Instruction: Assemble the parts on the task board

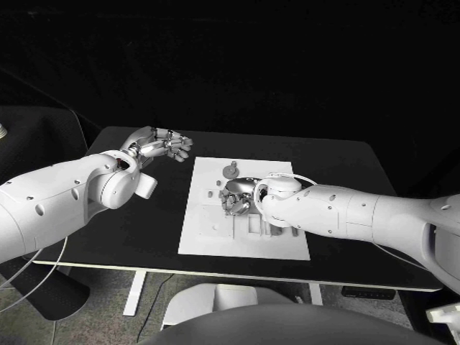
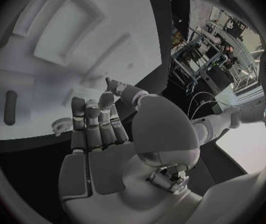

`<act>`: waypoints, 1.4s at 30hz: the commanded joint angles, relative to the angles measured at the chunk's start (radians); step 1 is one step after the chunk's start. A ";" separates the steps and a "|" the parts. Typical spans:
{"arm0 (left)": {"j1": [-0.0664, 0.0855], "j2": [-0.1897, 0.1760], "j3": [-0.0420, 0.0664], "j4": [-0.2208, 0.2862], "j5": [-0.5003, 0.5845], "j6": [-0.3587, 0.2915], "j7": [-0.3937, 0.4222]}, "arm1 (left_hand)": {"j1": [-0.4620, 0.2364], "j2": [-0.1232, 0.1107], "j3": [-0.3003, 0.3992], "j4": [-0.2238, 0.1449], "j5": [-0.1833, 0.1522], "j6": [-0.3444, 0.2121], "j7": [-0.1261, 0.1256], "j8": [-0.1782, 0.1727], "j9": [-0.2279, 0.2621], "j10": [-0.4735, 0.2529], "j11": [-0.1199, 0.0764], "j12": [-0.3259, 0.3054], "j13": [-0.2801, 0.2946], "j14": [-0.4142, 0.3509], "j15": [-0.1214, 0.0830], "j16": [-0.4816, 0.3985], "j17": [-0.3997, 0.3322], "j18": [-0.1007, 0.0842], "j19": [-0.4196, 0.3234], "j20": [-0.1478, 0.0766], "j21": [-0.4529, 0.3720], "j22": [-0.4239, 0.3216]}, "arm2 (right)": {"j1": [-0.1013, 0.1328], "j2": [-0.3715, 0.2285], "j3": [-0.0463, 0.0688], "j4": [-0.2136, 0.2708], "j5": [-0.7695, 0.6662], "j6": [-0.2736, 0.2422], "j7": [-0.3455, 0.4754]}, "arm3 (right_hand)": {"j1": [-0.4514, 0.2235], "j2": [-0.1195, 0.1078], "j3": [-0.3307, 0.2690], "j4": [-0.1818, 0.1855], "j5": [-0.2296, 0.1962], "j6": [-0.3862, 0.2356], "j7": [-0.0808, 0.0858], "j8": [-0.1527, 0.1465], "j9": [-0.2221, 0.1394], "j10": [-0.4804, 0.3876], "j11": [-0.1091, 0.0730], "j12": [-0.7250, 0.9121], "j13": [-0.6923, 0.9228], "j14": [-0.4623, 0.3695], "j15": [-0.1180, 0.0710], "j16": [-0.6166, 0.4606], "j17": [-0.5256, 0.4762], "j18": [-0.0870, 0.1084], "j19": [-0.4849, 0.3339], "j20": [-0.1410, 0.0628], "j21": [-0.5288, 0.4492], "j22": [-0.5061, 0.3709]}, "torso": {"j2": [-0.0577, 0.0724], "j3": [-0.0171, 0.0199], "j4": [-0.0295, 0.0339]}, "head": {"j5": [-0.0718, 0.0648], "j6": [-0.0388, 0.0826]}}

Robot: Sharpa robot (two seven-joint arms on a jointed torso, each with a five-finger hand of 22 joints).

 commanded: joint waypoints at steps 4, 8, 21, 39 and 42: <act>0.002 0.003 0.001 0.003 0.006 0.002 0.008 | 0.008 0.004 -0.007 -0.001 0.004 -0.007 0.002 -0.006 -0.001 -0.006 0.000 -0.006 -0.001 -0.005 -0.001 -0.006 -0.001 -0.006 -0.007 0.000 -0.005 0.001 | -0.001 0.005 0.000 -0.001 -0.032 0.011 -0.001 | -0.004 -0.006 0.002 0.003 0.000 0.017 0.011 0.003 0.010 0.003 -0.001 0.004 -0.001 0.003 0.000 0.006 -0.001 0.002 0.005 -0.001 0.006 -0.002 | 0.000 0.0004 -0.0003 | -0.002 0.000; 0.002 0.002 0.001 0.005 0.006 0.002 0.008 | 0.008 0.004 -0.007 0.000 0.004 -0.007 0.002 -0.007 -0.001 -0.006 0.000 -0.006 -0.001 -0.005 -0.001 -0.006 -0.001 -0.006 -0.007 0.000 -0.005 0.001 | -0.003 0.007 -0.001 -0.008 -0.033 0.012 -0.002 | -0.005 -0.006 0.003 0.003 0.001 0.017 0.011 0.003 0.010 0.003 -0.001 0.004 -0.001 0.003 0.000 0.006 -0.001 0.002 0.005 -0.001 0.006 -0.002 | 0.000 -0.0011 0.0005 | -0.004 -0.002; 0.002 0.003 0.001 0.003 0.006 0.002 0.008 | 0.008 0.005 -0.007 0.000 0.004 -0.008 0.003 -0.007 -0.001 -0.007 0.000 -0.007 -0.001 -0.004 -0.001 -0.007 -0.001 -0.006 -0.007 0.000 -0.006 0.001 | -0.015 0.016 -0.003 -0.018 -0.036 0.013 0.000 | -0.006 -0.006 0.003 0.004 0.001 0.016 0.011 0.003 0.009 0.003 -0.001 0.003 -0.001 0.003 0.000 0.005 -0.001 0.002 0.005 0.000 0.006 -0.002 | 0.001 -0.0011 0.0016 | -0.002 -0.006; 0.002 0.003 0.001 0.002 0.006 0.004 0.008 | 0.008 0.005 -0.007 0.000 0.004 -0.009 0.003 -0.008 -0.002 -0.009 0.000 -0.009 -0.002 -0.004 -0.001 -0.007 -0.002 -0.006 -0.007 0.000 -0.007 0.001 | -0.019 0.020 -0.003 -0.029 -0.042 0.015 0.000 | -0.007 -0.006 0.004 0.004 0.001 0.016 0.011 0.002 0.009 0.003 0.000 0.003 -0.002 0.003 0.001 0.005 -0.001 0.002 0.005 0.000 0.006 -0.002 | 0.000 -0.0003 0.0006 | 0.000 -0.007; 0.001 0.002 0.001 0.001 0.006 0.004 0.007 | 0.008 0.005 -0.007 0.000 0.004 -0.009 0.003 -0.008 -0.002 -0.009 0.000 -0.009 -0.002 -0.004 -0.001 -0.007 -0.002 -0.006 -0.007 0.000 -0.007 0.001 | -0.019 0.018 -0.003 -0.030 -0.042 0.013 0.000 | -0.008 -0.006 0.004 0.004 0.001 0.016 0.011 0.002 0.009 0.003 0.000 0.003 -0.002 0.003 0.001 0.005 -0.002 0.002 0.005 0.000 0.006 -0.002 | 0.000 -0.0004 0.0001 | 0.000 -0.008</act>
